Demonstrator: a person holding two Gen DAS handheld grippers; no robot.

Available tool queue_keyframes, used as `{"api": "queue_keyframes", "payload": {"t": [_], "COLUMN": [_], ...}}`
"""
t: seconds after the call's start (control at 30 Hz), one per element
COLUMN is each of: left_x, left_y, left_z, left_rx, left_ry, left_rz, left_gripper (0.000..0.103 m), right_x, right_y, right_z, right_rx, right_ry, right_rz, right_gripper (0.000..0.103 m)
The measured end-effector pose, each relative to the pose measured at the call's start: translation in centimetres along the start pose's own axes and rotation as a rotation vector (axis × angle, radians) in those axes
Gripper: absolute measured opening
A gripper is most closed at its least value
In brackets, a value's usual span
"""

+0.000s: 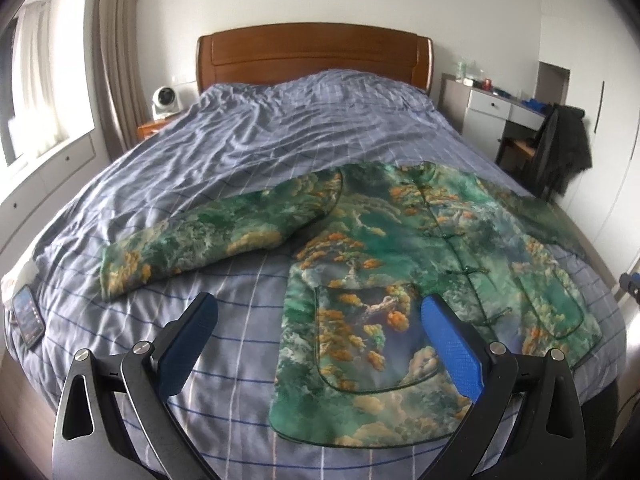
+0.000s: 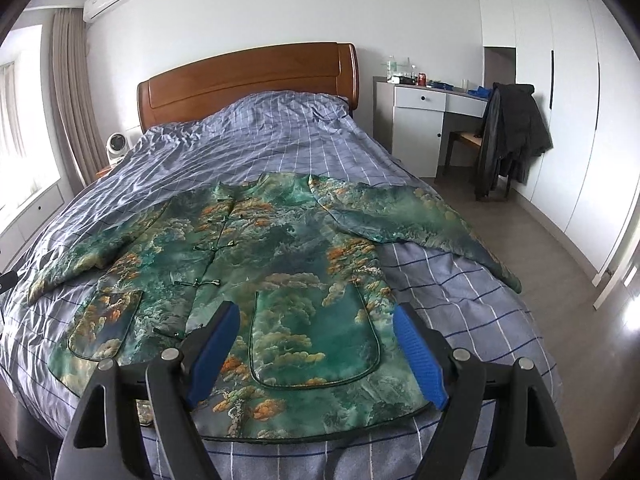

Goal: Fold large clothes

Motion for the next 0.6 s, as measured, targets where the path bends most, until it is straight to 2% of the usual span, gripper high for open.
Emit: {"api": "queue_keyframes", "payload": {"t": [0.3,0.6], "left_x": [-1.0,-1.1], "left_y": [-0.6,-0.6], "left_z": [-0.8,-0.9], "left_rx": [0.023,0.019], "left_ry": [0.010,0.013], "left_rz": [-0.025,-0.014], "left_gripper": [0.102,0.102], "right_x": [-0.1,-0.2], "right_y": [0.1,0.3], "right_z": [-0.1,-0.5], "right_rx": [-0.004,0.002], "right_ry": [0.008,0.018], "right_rz": [-0.002,0.003], "right_gripper": [0.081,0.081]}}
Point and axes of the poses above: each gripper's, at about its wrist camera, not at the fingertips, and x roughly the way its jaws point, z to its left, y to its underside, the point moved 4 cm from there along x, roughly the way its jaws point, and after that the axes turned 1 degree about y, right-handed, at the moved point
